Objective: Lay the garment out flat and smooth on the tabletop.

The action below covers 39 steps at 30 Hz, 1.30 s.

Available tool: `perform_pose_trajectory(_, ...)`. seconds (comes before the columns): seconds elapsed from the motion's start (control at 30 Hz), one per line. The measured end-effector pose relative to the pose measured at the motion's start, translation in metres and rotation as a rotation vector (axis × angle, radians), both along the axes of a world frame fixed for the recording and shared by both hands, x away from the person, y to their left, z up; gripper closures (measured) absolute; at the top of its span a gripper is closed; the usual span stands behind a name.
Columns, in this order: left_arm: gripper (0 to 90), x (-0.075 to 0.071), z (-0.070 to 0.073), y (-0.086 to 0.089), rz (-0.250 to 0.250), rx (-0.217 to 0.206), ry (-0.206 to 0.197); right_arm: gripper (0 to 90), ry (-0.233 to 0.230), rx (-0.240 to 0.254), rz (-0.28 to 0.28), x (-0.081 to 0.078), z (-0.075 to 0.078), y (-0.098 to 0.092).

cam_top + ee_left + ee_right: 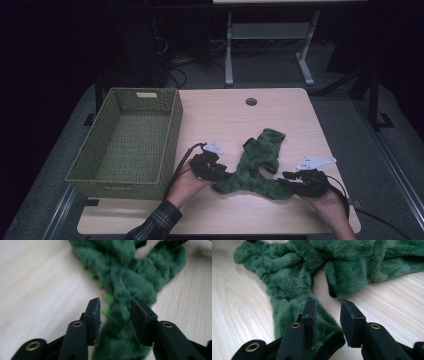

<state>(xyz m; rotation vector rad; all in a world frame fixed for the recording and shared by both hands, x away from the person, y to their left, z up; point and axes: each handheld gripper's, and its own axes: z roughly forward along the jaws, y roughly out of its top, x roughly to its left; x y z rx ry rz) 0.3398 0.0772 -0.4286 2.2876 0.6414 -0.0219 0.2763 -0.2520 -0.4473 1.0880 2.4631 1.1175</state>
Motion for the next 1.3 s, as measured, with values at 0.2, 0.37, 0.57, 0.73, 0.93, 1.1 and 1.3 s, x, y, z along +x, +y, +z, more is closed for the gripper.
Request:
perform_pose_trajectory(0.2, 52.5, 0.017, 0.01, -0.009, -0.017, -0.024, -0.035, 60.7, 0.016, -0.008, -0.018, 0.006, -0.004, 0.0)
perform_pose_trajectory(0.37, 45.7, 0.038, 0.015, -0.022, -0.013, -0.035, -0.049, 54.9, 0.029, -0.005, -0.044, 0.011, -0.005, 0.001)
perform_pose_trajectory(0.57, 43.8, 0.059, 0.017, -0.034, -0.006, -0.042, -0.072, 54.2, 0.028, 0.009, -0.064, 0.015, -0.006, 0.002)
perform_pose_trajectory(0.73, 41.5, 0.077, 0.019, -0.044, -0.001, -0.058, -0.079, 52.5, 0.022, 0.001, -0.06, 0.015, -0.007, 0.003)
perform_pose_trajectory(0.93, 40.9, 0.09, 0.011, -0.058, -0.026, -0.073, -0.069, 50.6, 0.024, 0.011, -0.077, 0.017, -0.008, 0.004)
perform_pose_trajectory(1.1, 42.6, 0.093, 0.001, -0.069, -0.047, -0.069, -0.023, 49.4, 0.027, 0.013, -0.081, 0.019, -0.01, 0.007)
perform_pose_trajectory(1.3, 73.7, 0.092, -0.002, -0.069, -0.071, -0.038, -0.022, 49.0, 0.034, 0.013, -0.085, 0.018, -0.01, 0.007)
